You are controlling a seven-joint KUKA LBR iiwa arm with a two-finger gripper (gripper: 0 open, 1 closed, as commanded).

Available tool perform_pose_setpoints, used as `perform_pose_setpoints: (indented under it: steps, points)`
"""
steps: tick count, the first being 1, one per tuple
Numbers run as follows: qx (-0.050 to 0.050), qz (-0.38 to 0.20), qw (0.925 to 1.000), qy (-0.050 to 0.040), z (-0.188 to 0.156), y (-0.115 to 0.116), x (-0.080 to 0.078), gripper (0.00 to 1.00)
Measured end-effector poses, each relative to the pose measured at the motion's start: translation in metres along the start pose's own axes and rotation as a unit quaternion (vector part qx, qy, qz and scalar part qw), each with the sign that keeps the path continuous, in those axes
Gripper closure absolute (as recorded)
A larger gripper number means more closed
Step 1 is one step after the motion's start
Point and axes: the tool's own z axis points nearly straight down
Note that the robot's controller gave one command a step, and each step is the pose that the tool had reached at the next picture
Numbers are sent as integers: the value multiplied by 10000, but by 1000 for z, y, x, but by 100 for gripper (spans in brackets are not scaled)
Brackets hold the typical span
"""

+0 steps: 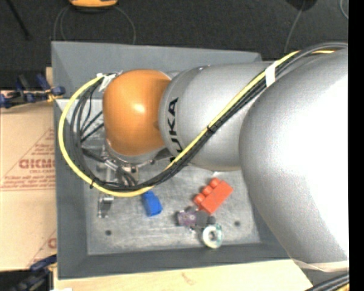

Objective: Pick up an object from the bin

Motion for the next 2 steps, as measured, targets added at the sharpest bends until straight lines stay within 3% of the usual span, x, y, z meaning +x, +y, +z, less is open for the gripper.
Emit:
perform_pose_setpoints:
  steps: [1,2]
  points:
    - [2,-1216,9926,-24,93,-48,-2,0]
    - [-35,403,9992,-66,92,-95,2,0]
